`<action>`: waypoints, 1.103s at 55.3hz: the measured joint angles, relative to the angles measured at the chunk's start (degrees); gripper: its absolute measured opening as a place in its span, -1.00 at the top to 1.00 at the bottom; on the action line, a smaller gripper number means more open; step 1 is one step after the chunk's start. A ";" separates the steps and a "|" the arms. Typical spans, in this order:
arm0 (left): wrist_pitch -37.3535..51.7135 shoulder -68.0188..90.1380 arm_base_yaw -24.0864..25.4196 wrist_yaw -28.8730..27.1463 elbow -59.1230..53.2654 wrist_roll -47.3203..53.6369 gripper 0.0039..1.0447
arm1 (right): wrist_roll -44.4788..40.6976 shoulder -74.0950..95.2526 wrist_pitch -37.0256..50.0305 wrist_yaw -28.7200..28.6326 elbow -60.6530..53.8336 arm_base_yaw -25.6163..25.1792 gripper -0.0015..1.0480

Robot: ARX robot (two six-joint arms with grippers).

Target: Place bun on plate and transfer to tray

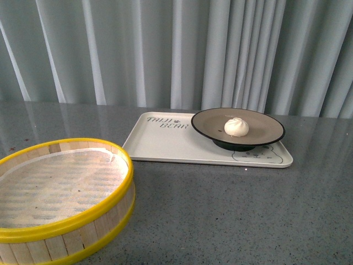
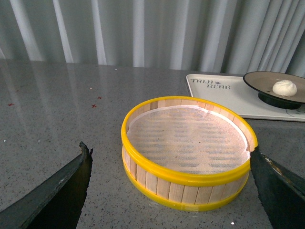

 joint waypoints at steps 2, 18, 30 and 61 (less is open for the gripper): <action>0.00 0.00 0.00 -0.04 0.00 0.00 -0.88 | 0.00 -0.92 -0.90 0.15 0.00 0.00 0.96; 0.00 0.00 0.00 -0.04 0.00 0.00 -0.88 | 0.00 -6.03 -5.97 0.15 0.00 0.00 0.96; 0.00 0.00 0.00 -0.04 0.00 0.00 -0.88 | 0.00 -8.85 -8.76 0.15 0.00 0.00 0.96; 0.00 -0.02 0.00 -0.04 0.00 0.00 -0.88 | -0.02 -18.82 -19.06 0.13 0.04 0.04 0.49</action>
